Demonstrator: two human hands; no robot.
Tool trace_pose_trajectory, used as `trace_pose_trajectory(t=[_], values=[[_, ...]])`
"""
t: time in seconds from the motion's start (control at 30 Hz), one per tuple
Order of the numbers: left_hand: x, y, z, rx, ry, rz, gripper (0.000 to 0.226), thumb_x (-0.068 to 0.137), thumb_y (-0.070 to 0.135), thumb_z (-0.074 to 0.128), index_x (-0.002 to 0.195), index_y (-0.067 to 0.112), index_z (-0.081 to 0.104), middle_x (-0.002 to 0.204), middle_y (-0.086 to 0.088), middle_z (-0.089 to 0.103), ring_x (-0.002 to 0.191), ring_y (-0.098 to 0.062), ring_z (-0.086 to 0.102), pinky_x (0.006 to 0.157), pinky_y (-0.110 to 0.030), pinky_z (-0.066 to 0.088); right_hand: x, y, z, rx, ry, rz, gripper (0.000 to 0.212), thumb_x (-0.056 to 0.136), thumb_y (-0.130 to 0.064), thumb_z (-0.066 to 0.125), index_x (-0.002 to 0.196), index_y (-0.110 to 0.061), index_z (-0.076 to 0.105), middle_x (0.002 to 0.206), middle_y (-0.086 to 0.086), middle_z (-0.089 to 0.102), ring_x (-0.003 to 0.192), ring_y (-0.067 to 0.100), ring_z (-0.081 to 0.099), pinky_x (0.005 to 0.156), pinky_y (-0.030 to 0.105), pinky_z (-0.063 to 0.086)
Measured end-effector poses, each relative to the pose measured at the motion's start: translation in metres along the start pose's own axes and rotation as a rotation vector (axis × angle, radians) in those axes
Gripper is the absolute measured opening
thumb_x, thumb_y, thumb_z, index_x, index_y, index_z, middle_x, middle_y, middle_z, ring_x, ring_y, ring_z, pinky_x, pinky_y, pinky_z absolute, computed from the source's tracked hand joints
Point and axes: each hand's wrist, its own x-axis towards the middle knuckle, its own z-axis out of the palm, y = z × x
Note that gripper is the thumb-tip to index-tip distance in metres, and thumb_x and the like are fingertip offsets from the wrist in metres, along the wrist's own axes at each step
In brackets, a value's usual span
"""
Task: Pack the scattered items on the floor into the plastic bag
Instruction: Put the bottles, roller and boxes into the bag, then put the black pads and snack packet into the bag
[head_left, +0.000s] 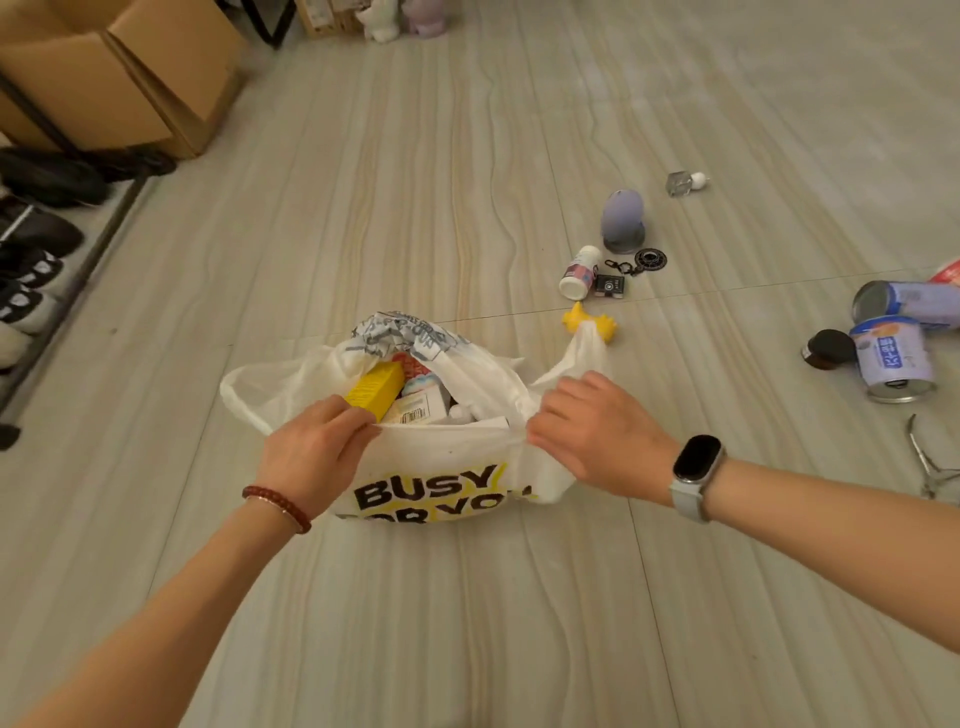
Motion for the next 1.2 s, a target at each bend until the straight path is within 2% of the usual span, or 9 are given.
trace_pose_trajectory(t=[0.1,0.17,0.3,0.47,0.63,0.8,0.97,1.1,1.2], values=[[0.000,0.014,0.007,-0.018,-0.075,0.153,0.052,0.089,0.050,0.029,0.074,0.015,0.065,0.078,-0.001,0.064,0.071,-0.024,0.060,0.065,-0.030,0.042,-0.022,0.019,0.007,-0.066,-0.211,0.068,0.036,0.086,-0.037,0.037,0.066,-0.023,0.063,0.065,-0.005,0.059,0.065,0.020,0.057,0.065,0.030,0.024],[0.007,0.031,0.010,-0.081,-0.106,0.168,0.047,0.087,0.049,0.032,0.079,0.018,0.065,0.084,0.000,0.065,0.078,-0.023,0.060,0.070,-0.031,0.042,-0.041,0.016,0.010,-0.011,-0.286,0.055,0.034,0.085,-0.039,0.037,0.068,-0.025,0.064,0.070,-0.006,0.062,0.070,0.020,0.060,0.068,0.031,0.026],[0.037,0.074,0.016,-0.196,-0.054,0.171,0.039,0.085,0.038,0.036,0.091,0.013,0.065,0.090,-0.005,0.066,0.083,-0.028,0.063,0.073,-0.040,0.052,-0.067,0.013,0.007,0.108,-0.250,0.124,0.023,0.084,-0.028,0.043,0.100,-0.024,0.058,0.100,-0.002,0.064,0.097,0.017,0.057,0.089,0.031,0.033],[0.087,0.149,0.025,-0.311,-0.063,0.242,0.044,0.083,0.037,0.033,0.103,0.010,0.061,0.099,-0.010,0.064,0.092,-0.031,0.061,0.079,-0.043,0.052,-0.094,0.059,-0.019,0.196,-0.079,0.541,0.034,0.085,-0.021,0.037,0.114,-0.014,0.053,0.118,0.011,0.059,0.113,0.018,0.041,0.097,0.032,0.033],[0.123,0.239,0.056,-0.333,-0.214,0.368,0.059,0.076,0.046,0.023,0.111,0.013,0.057,0.109,-0.008,0.058,0.101,-0.029,0.056,0.084,-0.045,0.049,-0.175,0.120,-0.040,0.253,-0.139,0.923,0.040,0.083,-0.020,0.033,0.110,-0.007,0.059,0.114,0.015,0.058,0.109,0.032,0.055,0.090,0.042,0.047],[0.133,0.337,0.107,-0.276,-0.413,0.503,0.071,0.072,0.052,0.011,0.123,0.019,0.047,0.122,-0.001,0.050,0.112,-0.022,0.049,0.093,-0.039,0.043,-0.284,0.164,-0.059,0.204,-0.196,1.180,0.031,0.087,-0.007,0.045,0.117,-0.006,0.056,0.119,0.014,0.054,0.113,0.031,0.050,0.097,0.043,0.042],[0.120,0.450,0.170,-0.204,-0.598,0.545,0.045,0.092,0.037,0.037,0.133,0.018,0.035,0.135,-0.002,0.040,0.123,-0.020,0.037,0.101,-0.035,0.036,-0.384,0.199,-0.088,0.020,-0.277,1.373,0.047,0.087,-0.017,0.052,0.132,-0.012,0.040,0.138,0.011,0.040,0.131,0.028,0.035,0.107,0.042,0.028],[0.105,0.533,0.202,-0.118,-0.612,0.606,0.079,0.084,0.050,0.049,0.144,0.017,0.009,0.152,-0.004,0.016,0.138,-0.026,0.015,0.110,-0.041,0.022,-0.435,0.231,-0.097,0.076,-0.448,1.514,0.087,0.084,-0.040,0.058,0.146,-0.018,0.000,0.157,0.005,-0.002,0.144,0.022,-0.006,0.116,0.048,0.002],[0.098,0.558,0.222,0.036,-0.661,0.637,0.106,0.073,0.056,0.061,0.144,0.019,-0.009,0.155,-0.010,-0.004,0.141,-0.030,0.002,0.113,-0.046,0.011,-0.448,0.236,-0.091,0.077,-0.523,1.427,0.091,0.082,-0.044,0.058,0.146,-0.019,-0.001,0.157,0.004,0.005,0.144,0.018,-0.008,0.116,0.049,-0.002]])
